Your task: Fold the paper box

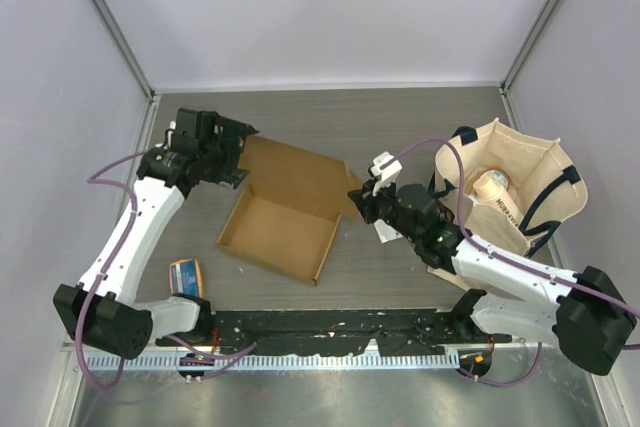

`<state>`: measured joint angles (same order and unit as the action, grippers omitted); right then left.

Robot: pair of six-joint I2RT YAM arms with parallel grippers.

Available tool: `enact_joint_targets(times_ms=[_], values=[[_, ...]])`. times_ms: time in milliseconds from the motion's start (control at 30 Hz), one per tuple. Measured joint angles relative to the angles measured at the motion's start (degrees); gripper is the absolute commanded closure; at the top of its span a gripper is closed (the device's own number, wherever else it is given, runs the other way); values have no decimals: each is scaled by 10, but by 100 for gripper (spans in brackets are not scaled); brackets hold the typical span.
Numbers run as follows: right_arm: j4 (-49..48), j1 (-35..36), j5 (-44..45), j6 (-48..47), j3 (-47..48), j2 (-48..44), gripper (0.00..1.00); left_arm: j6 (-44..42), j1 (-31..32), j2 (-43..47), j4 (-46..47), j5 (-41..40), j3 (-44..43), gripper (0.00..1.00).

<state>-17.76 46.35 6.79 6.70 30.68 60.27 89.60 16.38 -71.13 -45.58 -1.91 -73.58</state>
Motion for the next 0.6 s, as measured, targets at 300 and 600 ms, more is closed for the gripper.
enact_joint_targets(times_ms=[300, 600], values=[[34, -167, -196, -37, 97, 103, 99, -254, -36, 228, 120, -40, 184, 0], [134, -243, -348, -108, 261, 238, 98, -513, -38, 314, 203, -56, 283, 0]])
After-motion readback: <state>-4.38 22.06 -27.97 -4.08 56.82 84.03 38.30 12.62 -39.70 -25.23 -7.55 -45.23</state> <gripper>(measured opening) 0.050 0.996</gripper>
